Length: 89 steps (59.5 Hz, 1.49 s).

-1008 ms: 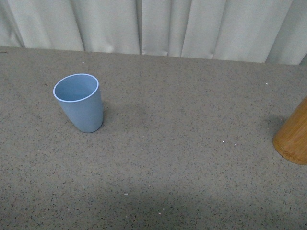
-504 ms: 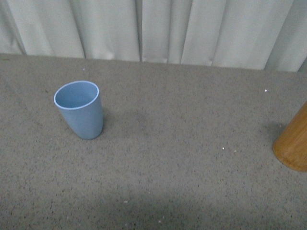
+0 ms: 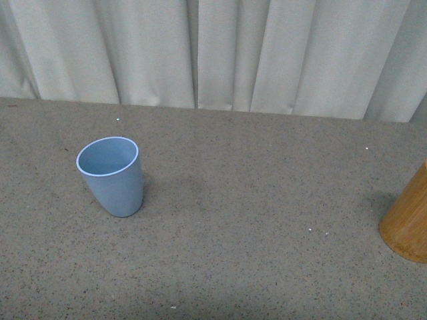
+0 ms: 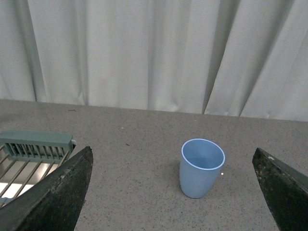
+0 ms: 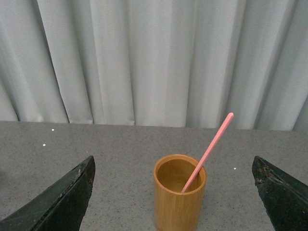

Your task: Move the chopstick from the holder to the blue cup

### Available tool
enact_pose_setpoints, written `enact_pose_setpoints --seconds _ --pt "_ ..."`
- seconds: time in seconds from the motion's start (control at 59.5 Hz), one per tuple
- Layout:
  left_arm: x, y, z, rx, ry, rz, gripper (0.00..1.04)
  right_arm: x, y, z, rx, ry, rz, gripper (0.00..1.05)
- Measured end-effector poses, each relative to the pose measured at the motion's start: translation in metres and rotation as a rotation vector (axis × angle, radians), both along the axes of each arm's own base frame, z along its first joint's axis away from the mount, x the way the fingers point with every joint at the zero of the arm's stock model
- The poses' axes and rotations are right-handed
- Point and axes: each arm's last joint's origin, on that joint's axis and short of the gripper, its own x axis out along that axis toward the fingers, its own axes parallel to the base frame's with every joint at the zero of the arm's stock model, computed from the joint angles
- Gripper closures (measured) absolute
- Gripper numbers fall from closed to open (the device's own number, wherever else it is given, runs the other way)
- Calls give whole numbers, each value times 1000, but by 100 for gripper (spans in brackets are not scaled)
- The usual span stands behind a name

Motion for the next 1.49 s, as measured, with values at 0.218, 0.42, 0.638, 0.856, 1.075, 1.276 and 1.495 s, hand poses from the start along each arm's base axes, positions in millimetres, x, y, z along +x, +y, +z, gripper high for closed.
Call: enact_pose_setpoints --seconds 0.218,0.42,0.638,0.856,1.075,1.276,1.495 --pt "0 0 0 0 0 0 7 0 0 0 0 0 0 10" --pt "0 0 0 0 0 0 7 0 0 0 0 0 0 10" --pt "4 5 -11 -441 190 299 7 0 0 0 0 0 0 10" --pt "32 3 -4 -702 126 264 7 0 0 0 0 0 0 10" --pt "71 -3 0 -682 156 276 7 0 0 0 0 0 0 10" --pt "104 -14 -3 -599 230 292 7 0 0 0 0 0 0 10" --pt "134 -19 -13 -593 310 335 7 0 0 0 0 0 0 10"
